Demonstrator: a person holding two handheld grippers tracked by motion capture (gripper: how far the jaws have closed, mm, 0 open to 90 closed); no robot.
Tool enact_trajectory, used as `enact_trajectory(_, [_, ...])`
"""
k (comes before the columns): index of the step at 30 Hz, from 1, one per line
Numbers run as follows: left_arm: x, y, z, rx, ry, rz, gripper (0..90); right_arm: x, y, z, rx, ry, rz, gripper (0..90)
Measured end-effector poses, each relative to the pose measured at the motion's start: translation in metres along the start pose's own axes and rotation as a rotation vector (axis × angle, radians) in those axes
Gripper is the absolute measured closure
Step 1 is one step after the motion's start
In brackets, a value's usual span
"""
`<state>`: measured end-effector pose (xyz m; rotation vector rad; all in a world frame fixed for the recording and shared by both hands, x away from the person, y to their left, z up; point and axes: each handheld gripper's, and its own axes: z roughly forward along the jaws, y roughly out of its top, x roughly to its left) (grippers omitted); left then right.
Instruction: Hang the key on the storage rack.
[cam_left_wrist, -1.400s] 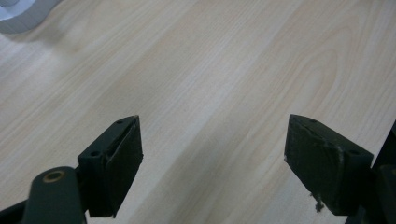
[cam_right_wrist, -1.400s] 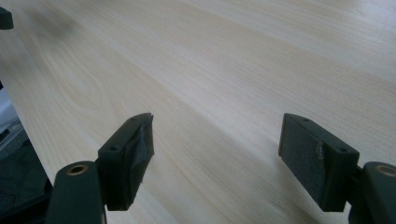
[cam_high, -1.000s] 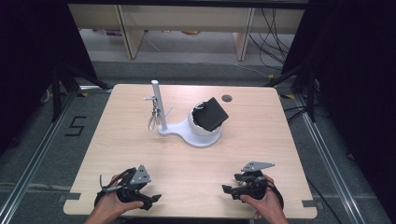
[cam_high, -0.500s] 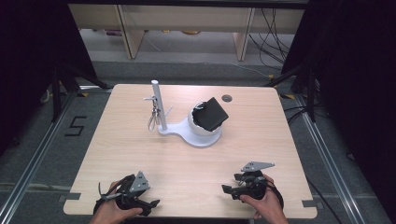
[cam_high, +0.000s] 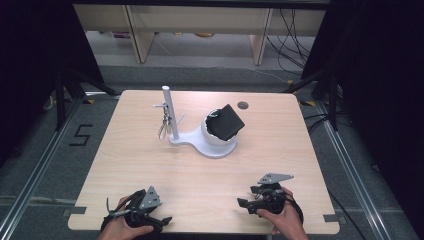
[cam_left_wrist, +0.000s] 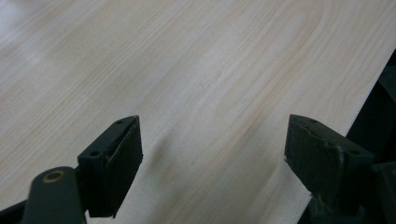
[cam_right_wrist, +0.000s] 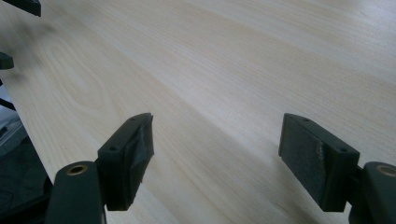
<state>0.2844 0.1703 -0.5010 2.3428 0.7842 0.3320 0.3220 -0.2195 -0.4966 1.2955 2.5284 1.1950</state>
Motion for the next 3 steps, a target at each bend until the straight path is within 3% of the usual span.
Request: enact_trajectory(3, [0.0016,-0.0007,0.0004,0.007,-0.005,0.004,18.9,0.0002,0.0002,-0.0007,0.009,-0.013,-0.001,27.0])
